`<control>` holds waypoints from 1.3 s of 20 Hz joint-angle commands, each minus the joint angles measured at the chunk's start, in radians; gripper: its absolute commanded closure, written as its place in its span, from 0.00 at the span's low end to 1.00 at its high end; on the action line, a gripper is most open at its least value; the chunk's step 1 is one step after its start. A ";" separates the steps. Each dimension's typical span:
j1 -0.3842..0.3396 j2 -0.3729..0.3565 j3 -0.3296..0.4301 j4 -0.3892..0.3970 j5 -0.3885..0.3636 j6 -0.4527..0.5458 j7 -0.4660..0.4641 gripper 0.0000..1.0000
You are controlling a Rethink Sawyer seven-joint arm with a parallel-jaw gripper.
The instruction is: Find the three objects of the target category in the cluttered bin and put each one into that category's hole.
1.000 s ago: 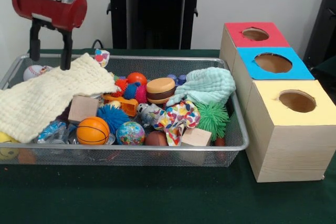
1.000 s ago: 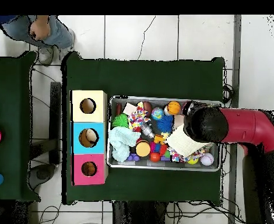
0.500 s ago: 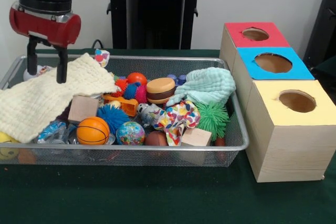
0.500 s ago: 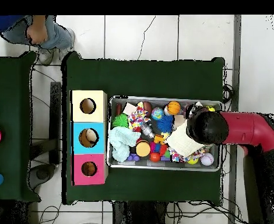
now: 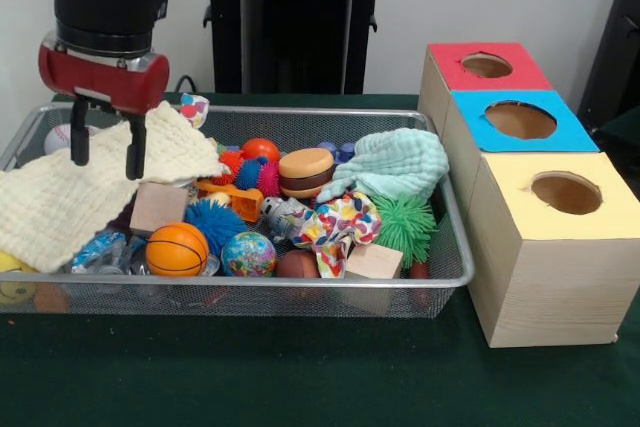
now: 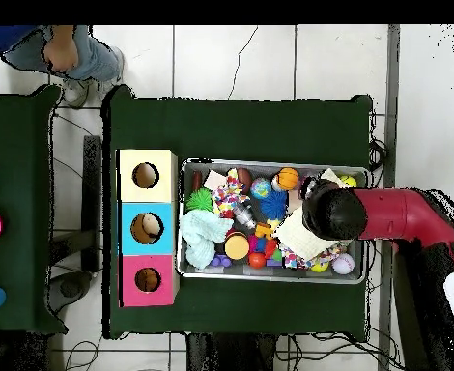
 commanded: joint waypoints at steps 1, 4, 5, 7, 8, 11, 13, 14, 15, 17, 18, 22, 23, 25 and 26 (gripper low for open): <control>0.038 0.070 -0.019 0.032 -0.080 -0.040 -0.076 0.00; 0.036 0.098 -0.023 0.012 -0.098 -0.051 -0.078 0.00; 0.030 0.112 -0.020 0.004 -0.100 -0.052 -0.083 0.00; 0.028 0.127 -0.023 -0.006 -0.111 -0.065 -0.078 0.00; 0.027 0.131 -0.023 -0.008 -0.112 -0.067 -0.078 0.00; 0.030 0.138 -0.031 -0.012 -0.119 -0.075 -0.066 0.00; 0.028 0.144 -0.032 -0.014 -0.122 -0.080 -0.063 0.00; 0.027 0.148 -0.033 -0.015 -0.124 -0.083 -0.061 0.00; 0.027 0.152 -0.036 -0.013 -0.127 -0.089 -0.055 0.00; 0.035 0.156 -0.049 -0.014 -0.137 -0.094 -0.039 0.00; 0.040 0.156 -0.055 -0.016 -0.143 -0.095 -0.034 0.00; 0.045 0.177 -0.065 -0.024 -0.155 -0.105 -0.027 0.00; 0.043 0.181 -0.064 -0.021 -0.152 -0.101 -0.031 0.00; 0.049 0.179 -0.071 -0.017 -0.151 -0.098 -0.025 0.00; 0.052 0.178 -0.076 -0.016 -0.152 -0.096 -0.022 0.00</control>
